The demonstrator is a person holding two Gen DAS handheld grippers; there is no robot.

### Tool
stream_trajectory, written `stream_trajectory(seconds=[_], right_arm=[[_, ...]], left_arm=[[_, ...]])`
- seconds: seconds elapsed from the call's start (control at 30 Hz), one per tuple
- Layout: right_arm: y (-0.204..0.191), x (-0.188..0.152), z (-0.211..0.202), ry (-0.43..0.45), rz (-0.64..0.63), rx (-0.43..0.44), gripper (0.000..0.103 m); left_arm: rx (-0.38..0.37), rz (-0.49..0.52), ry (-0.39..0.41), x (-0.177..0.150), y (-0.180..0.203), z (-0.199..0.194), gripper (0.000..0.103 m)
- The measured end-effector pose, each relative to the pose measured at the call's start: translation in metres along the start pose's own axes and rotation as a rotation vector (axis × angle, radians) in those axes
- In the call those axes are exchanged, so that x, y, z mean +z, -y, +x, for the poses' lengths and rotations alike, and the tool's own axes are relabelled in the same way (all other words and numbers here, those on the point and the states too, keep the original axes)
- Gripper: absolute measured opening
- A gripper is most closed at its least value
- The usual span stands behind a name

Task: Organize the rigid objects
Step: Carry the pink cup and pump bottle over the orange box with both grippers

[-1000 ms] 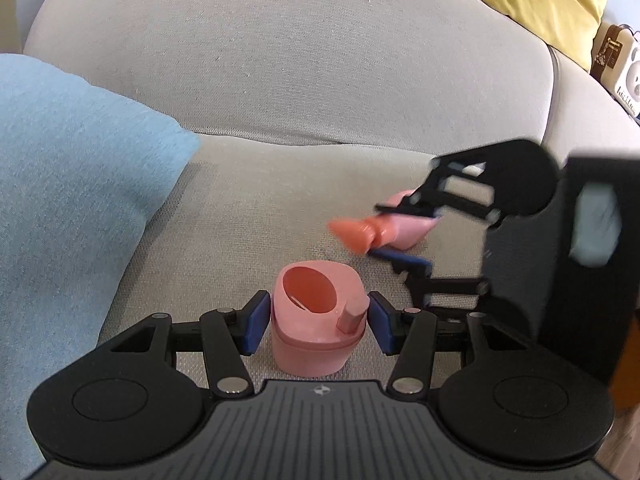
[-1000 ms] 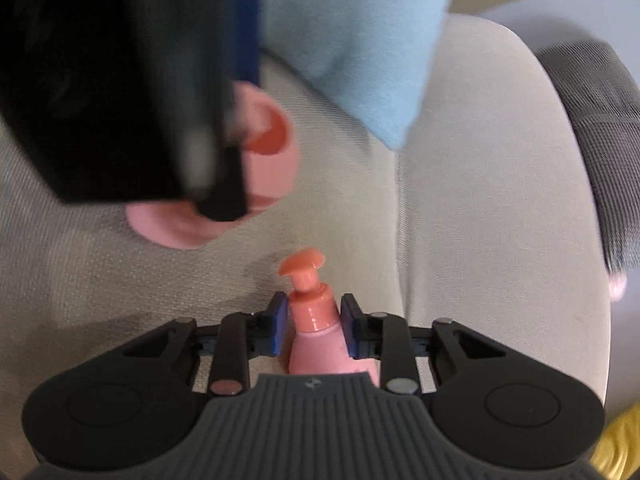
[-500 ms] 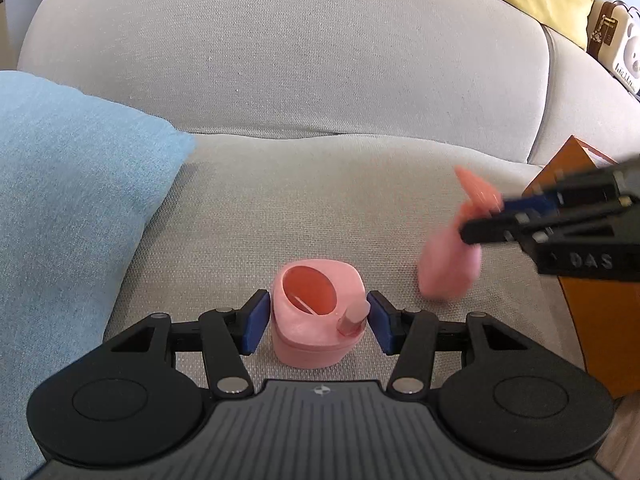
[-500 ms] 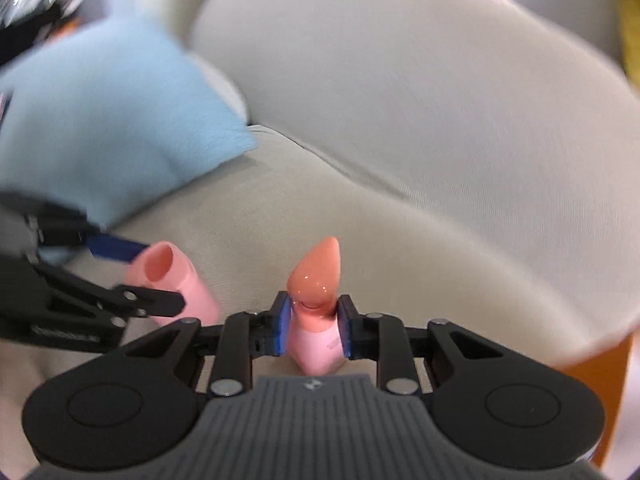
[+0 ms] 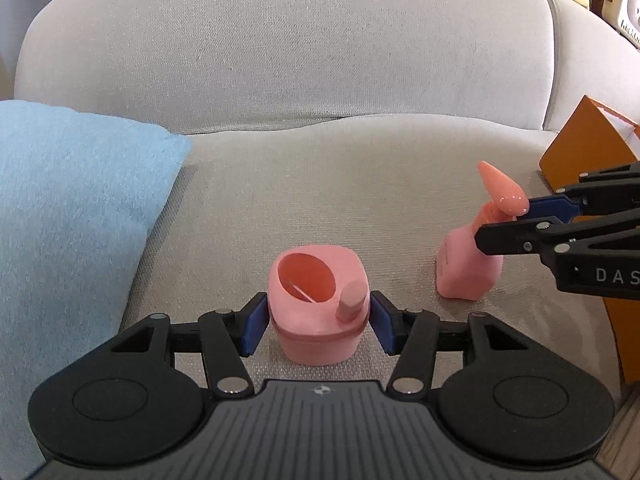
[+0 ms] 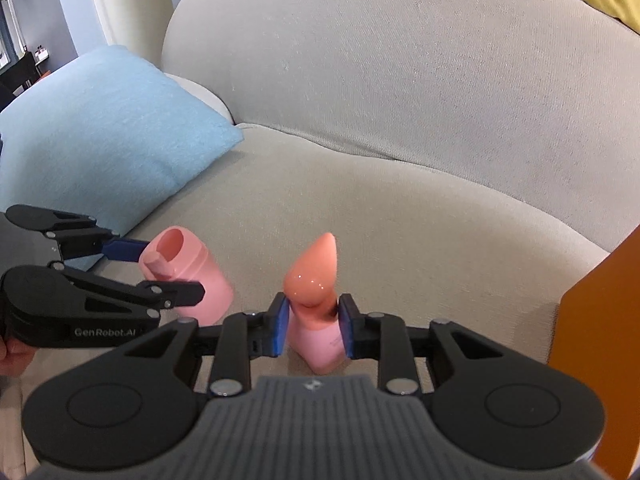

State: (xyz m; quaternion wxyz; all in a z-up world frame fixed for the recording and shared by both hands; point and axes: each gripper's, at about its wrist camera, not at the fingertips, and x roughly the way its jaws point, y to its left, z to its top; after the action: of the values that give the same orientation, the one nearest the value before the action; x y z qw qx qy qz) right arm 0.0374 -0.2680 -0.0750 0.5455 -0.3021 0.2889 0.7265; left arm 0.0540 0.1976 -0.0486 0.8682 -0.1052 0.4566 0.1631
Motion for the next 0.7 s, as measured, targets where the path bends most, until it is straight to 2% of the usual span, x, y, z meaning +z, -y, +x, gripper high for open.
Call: stream_trajectory(seconds=[0.17, 0.23, 0.47, 0.7], right_arm=[[0.001, 0.001, -0.003, 0.013, -0.015, -0.015, 0.034], [0.001, 0.000, -0.001, 0.002, -0.020, -0.017, 0.029], [-0.002, -0.004, -0.008, 0.005, -0.052, -0.029, 0.028], [-0.002, -0.004, -0.030, 0.023, -0.045, -0.023, 0.027]], left_arm=[[0.004, 0.022, 0.027, -0.002, 0.003, -0.002, 0.063], [0.013, 0.024, 0.037, -0.002, 0.004, -0.003, 0.063], [0.029, 0.040, 0.070, 0.000, 0.009, -0.001, 0.061], [-0.013, -0.025, 0.137, 0.000, 0.017, -0.039, 0.061]])
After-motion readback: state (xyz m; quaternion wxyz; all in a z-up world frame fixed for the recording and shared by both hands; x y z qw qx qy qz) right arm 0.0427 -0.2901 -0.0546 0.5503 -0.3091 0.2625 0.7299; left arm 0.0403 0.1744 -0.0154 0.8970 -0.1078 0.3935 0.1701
